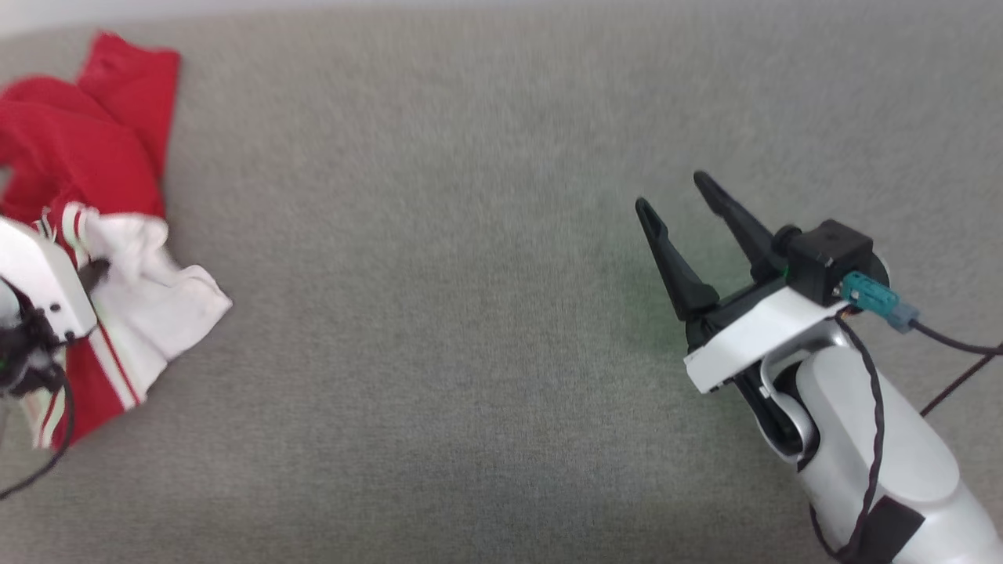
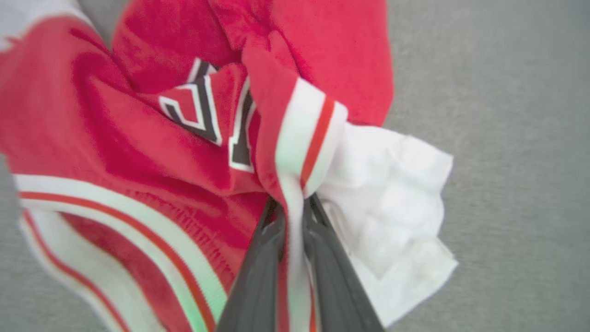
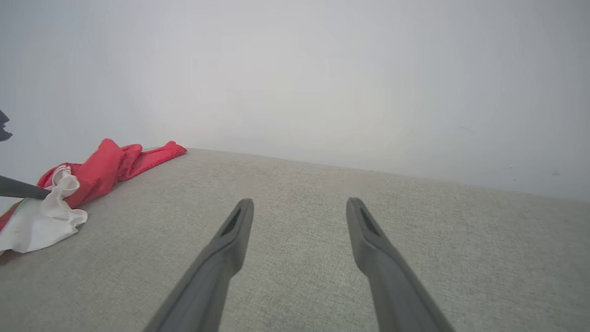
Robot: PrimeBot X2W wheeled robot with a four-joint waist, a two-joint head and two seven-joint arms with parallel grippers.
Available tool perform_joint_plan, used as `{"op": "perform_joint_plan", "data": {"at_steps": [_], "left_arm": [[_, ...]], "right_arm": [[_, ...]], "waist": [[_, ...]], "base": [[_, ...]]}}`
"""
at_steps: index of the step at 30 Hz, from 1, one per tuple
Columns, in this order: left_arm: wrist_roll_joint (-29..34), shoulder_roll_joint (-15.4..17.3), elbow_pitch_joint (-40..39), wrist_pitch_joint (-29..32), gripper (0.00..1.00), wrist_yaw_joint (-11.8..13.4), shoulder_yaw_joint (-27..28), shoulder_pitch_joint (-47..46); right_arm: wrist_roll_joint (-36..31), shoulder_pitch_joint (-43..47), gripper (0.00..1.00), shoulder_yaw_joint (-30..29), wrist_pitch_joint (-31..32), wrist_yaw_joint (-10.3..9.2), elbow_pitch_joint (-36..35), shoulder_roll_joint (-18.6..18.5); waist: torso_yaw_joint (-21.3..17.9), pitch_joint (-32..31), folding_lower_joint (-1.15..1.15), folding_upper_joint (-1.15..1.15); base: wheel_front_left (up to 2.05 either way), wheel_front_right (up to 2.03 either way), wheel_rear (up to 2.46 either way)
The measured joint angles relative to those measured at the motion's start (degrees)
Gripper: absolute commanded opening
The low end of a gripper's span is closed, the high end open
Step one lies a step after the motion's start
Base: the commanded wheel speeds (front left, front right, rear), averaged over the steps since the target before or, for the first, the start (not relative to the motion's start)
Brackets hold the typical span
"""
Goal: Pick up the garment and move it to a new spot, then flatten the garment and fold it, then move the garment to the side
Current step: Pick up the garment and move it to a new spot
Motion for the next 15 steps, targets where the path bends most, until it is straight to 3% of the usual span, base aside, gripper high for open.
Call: {"op": "perform_joint_plan", "data": {"at_steps": [4,10,15], "left_arm": [[-1.2,1.4,-5.5,-0.6,0.00,0.0,-3.1,-1.1],[-4.2,0.6,-15.2,1.4,0.00,0.0,-9.3,-0.8],[-8.3,-1.7,-26.4,5.2,0.00,0.0,-17.0,-0.9]], "right_arm": [[0.9,1.7,1.00,-1.0,-0.2,0.00,0.6,0.7],[1.4,3.9,1.00,-2.8,-0.5,0.00,0.7,1.4],[1.9,5.7,1.00,-5.1,-0.7,0.00,0.2,2.5]], "waist": [[0.4,-4.3,0.00,0.00],[0.0,-8.1,0.00,0.00],[-3.6,-8.7,0.00,0.00]], "base": [[0.00,0.00,0.00],[0.00,0.00,0.00],[0.00,0.00,0.00]]}}
